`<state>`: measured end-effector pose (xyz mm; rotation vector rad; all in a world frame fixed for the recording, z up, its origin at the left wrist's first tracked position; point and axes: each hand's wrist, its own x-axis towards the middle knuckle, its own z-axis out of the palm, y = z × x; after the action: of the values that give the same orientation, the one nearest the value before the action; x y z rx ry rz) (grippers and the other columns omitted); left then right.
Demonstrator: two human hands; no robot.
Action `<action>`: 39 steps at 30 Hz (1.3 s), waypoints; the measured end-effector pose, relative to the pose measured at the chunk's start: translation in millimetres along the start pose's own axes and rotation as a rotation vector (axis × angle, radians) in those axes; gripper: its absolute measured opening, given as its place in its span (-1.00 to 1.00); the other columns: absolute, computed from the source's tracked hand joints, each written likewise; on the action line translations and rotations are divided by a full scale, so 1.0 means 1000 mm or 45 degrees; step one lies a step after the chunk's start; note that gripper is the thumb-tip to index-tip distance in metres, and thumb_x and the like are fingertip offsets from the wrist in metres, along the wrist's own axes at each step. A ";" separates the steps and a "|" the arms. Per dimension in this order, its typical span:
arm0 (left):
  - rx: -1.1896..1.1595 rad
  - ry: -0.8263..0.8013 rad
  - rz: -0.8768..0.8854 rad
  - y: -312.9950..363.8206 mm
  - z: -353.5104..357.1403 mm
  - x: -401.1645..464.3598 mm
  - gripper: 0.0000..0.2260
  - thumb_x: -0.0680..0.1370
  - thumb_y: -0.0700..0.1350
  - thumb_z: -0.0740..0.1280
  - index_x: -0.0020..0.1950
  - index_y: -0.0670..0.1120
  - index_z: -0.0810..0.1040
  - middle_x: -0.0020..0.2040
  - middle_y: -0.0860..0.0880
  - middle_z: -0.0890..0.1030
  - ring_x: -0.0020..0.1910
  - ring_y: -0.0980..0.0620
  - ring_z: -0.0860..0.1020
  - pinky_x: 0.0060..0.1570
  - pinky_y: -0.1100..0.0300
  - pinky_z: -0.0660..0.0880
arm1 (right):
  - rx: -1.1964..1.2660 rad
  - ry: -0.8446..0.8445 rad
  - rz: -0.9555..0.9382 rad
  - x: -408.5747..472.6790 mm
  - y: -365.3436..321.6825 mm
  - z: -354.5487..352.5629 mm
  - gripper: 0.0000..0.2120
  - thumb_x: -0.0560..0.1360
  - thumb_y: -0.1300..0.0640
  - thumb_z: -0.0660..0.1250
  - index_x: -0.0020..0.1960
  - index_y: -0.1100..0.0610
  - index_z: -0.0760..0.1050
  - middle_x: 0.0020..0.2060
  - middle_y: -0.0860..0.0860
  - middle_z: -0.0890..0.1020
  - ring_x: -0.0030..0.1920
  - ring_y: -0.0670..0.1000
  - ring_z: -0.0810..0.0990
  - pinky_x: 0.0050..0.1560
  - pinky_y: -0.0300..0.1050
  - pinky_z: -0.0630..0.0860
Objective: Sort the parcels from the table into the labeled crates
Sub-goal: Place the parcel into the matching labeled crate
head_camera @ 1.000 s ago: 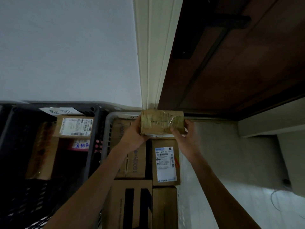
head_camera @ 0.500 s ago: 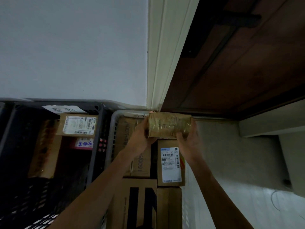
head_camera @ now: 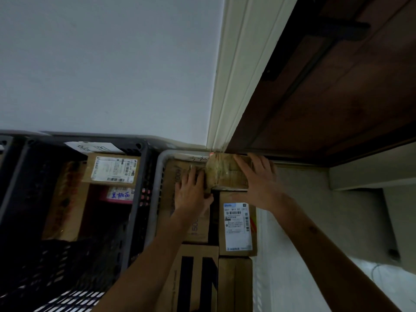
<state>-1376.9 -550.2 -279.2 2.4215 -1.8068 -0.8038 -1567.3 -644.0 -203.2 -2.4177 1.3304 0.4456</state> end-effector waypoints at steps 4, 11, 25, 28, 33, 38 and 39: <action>0.022 0.004 -0.002 -0.005 0.000 0.001 -0.24 0.51 0.23 0.31 0.61 0.04 0.08 0.60 -0.08 0.11 0.53 -0.19 0.15 0.42 -0.17 0.22 | -0.142 0.029 -0.041 0.011 -0.003 -0.010 0.02 0.43 -0.35 0.36 0.63 -0.18 -0.24 0.51 0.11 0.13 0.54 0.14 0.06 0.54 0.23 -0.05; 0.042 0.004 -0.035 -0.005 0.001 -0.001 -0.26 0.52 0.23 0.30 0.61 0.05 0.10 0.60 -0.10 0.11 0.49 -0.22 0.18 0.38 -0.15 0.24 | -0.148 0.020 -0.040 0.006 -0.007 -0.014 0.00 0.44 -0.31 0.38 0.63 -0.20 -0.19 0.42 0.09 0.21 0.46 0.11 0.17 0.49 0.14 0.08; 0.052 -0.006 -0.142 0.001 0.000 0.003 -0.25 0.51 0.24 0.29 0.59 0.05 0.06 0.53 -0.16 0.18 0.38 -0.28 0.28 0.30 -0.19 0.30 | -0.221 0.026 -0.051 0.008 -0.009 -0.016 -0.01 0.45 -0.21 0.40 0.63 -0.16 -0.19 0.40 0.07 0.28 0.41 0.10 0.25 0.40 0.08 0.20; 0.068 0.014 -0.113 0.002 -0.002 0.006 -0.26 0.50 0.26 0.31 0.58 0.12 0.06 0.42 -0.15 0.30 0.30 -0.27 0.36 0.23 -0.19 0.35 | -0.228 0.029 -0.059 0.008 -0.009 -0.017 -0.01 0.45 -0.21 0.40 0.64 -0.11 -0.16 0.40 0.09 0.29 0.41 0.12 0.26 0.41 0.10 0.21; 0.102 0.019 -0.063 -0.002 -0.003 0.011 -0.27 0.50 0.30 0.28 0.59 0.20 0.04 0.36 -0.17 0.34 0.31 -0.24 0.36 0.26 -0.20 0.30 | -0.167 0.085 -0.142 0.011 -0.019 -0.012 0.02 0.39 -0.25 0.47 0.63 0.06 0.02 0.44 0.13 0.33 0.42 0.15 0.32 0.46 0.11 0.20; 0.166 -0.018 -0.051 0.000 -0.004 0.012 -0.26 0.52 0.28 0.26 0.61 0.15 0.01 0.40 -0.21 0.32 0.38 -0.26 0.29 0.30 -0.22 0.26 | -0.180 0.119 -0.197 0.017 -0.025 -0.008 -0.01 0.42 -0.27 0.40 0.64 -0.14 -0.11 0.46 0.06 0.31 0.39 0.16 0.36 0.42 0.15 0.24; 0.164 -0.013 -0.054 -0.001 -0.003 0.012 -0.26 0.53 0.28 0.26 0.61 0.14 0.01 0.39 -0.22 0.33 0.37 -0.27 0.30 0.30 -0.21 0.27 | -0.196 0.104 -0.201 0.018 -0.025 -0.010 -0.01 0.43 -0.27 0.39 0.64 -0.16 -0.15 0.46 0.06 0.30 0.39 0.16 0.35 0.41 0.14 0.24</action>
<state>-1372.1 -561.4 -281.1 2.5460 -1.8728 -0.7257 -1536.0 -649.2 -198.7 -2.6700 1.1636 0.4248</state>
